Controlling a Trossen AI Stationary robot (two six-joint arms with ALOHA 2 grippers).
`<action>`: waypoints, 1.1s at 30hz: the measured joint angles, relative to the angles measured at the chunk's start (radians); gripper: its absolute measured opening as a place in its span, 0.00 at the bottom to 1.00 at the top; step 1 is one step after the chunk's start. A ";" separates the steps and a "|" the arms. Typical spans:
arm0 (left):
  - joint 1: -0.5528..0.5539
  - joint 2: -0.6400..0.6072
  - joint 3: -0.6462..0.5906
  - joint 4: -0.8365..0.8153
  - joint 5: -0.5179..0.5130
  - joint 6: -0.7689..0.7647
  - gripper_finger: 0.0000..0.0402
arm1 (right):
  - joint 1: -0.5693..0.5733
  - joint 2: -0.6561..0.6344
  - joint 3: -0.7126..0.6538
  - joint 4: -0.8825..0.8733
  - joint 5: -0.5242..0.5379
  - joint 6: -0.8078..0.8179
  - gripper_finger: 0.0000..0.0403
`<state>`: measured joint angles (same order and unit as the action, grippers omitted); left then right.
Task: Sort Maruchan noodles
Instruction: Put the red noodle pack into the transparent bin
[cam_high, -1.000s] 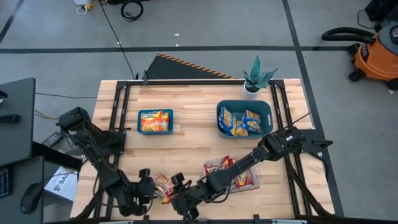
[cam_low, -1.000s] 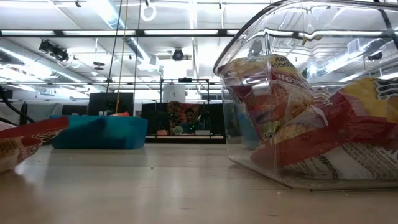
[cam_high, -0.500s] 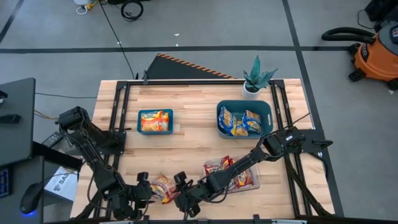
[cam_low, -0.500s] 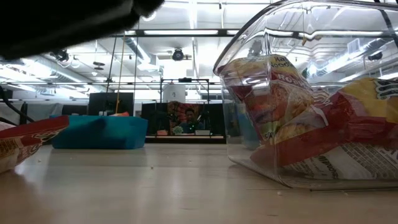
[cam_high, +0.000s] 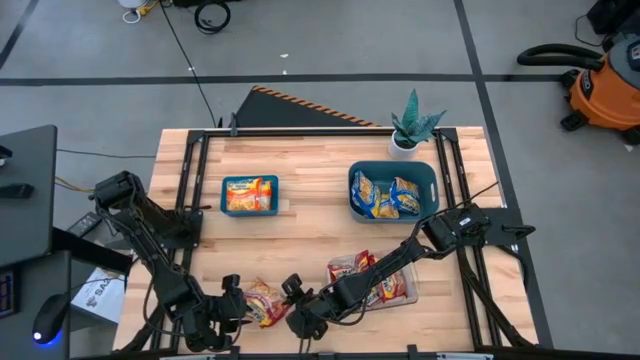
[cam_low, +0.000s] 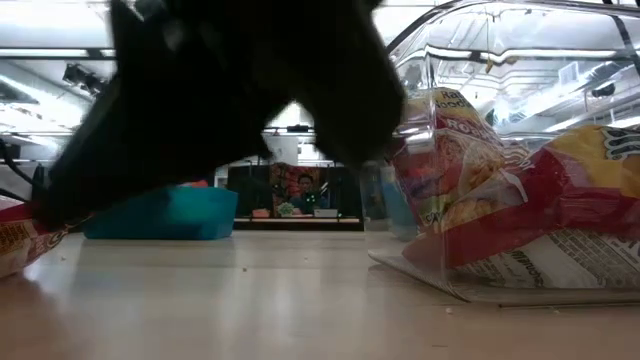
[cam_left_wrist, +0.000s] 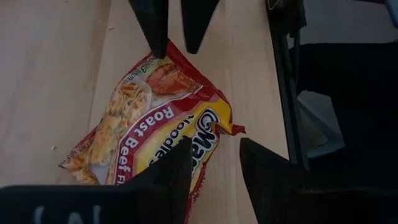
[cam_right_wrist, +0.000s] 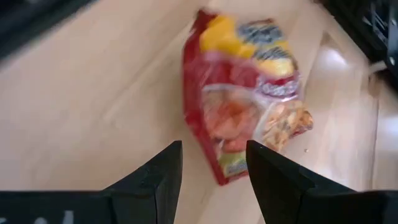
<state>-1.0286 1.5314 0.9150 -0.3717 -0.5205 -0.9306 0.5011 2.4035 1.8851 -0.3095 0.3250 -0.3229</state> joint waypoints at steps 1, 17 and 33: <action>0.000 0.000 0.000 0.000 0.000 0.000 0.35 | 0.000 0.000 -0.011 0.006 0.006 -0.037 0.46; -0.001 0.000 0.000 -0.001 0.000 0.000 0.35 | 0.005 0.001 -0.050 0.061 0.053 -0.255 0.32; -0.001 0.000 0.000 -0.001 0.001 -0.001 0.35 | 0.010 0.001 -0.049 0.078 0.075 -0.257 0.03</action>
<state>-1.0298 1.5314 0.9150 -0.3725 -0.5194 -0.9314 0.5111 2.4045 1.8362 -0.2315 0.3998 -0.5800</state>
